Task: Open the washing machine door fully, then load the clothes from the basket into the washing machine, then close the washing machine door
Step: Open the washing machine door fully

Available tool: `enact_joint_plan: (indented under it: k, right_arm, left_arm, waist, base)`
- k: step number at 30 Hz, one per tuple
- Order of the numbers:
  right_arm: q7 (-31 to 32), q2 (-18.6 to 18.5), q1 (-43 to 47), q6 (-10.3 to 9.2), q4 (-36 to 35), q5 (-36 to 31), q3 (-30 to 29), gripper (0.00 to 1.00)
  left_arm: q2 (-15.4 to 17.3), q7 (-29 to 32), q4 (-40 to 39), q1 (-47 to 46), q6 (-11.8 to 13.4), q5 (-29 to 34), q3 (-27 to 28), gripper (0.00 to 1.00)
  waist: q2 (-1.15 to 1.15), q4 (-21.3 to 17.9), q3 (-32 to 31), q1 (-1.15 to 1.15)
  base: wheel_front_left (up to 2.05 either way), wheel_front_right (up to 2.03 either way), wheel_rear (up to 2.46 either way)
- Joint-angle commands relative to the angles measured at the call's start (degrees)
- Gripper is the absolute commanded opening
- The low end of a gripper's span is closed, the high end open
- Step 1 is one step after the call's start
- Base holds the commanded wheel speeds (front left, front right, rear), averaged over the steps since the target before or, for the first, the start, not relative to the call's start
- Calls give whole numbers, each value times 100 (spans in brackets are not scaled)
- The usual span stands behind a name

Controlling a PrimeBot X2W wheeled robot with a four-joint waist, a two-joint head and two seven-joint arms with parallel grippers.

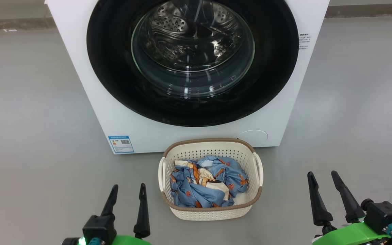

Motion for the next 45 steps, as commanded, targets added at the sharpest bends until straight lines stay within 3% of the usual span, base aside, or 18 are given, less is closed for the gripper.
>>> enact_joint_plan:
  k: [1,11,26,45]
  right_arm:
    - [-68,-67,-40,9,-160,-2,135,100]
    - [-68,-67,-50,9,-160,-11,130,100]
    - [-68,-67,-47,9,-158,-29,110,100]
    - [-68,-67,-61,9,-127,-27,112,100]
  left_arm:
    - [33,-37,-152,-212,26,-65,200,100]
    - [33,-37,-136,-214,10,-2,193,100]
    - [33,-37,-133,-180,-279,-203,228,100]
    - [33,-37,-192,-166,-276,-196,266,100]
  waist:
    - [0,6,5,0]
    - [0,24,9,0]
    - [0,33,9,0]
    - [0,32,34,0]
  base:
    - [0,0,0]
    - [0,0,0]
    - [6,6,-13]
    - [88,88,-176]
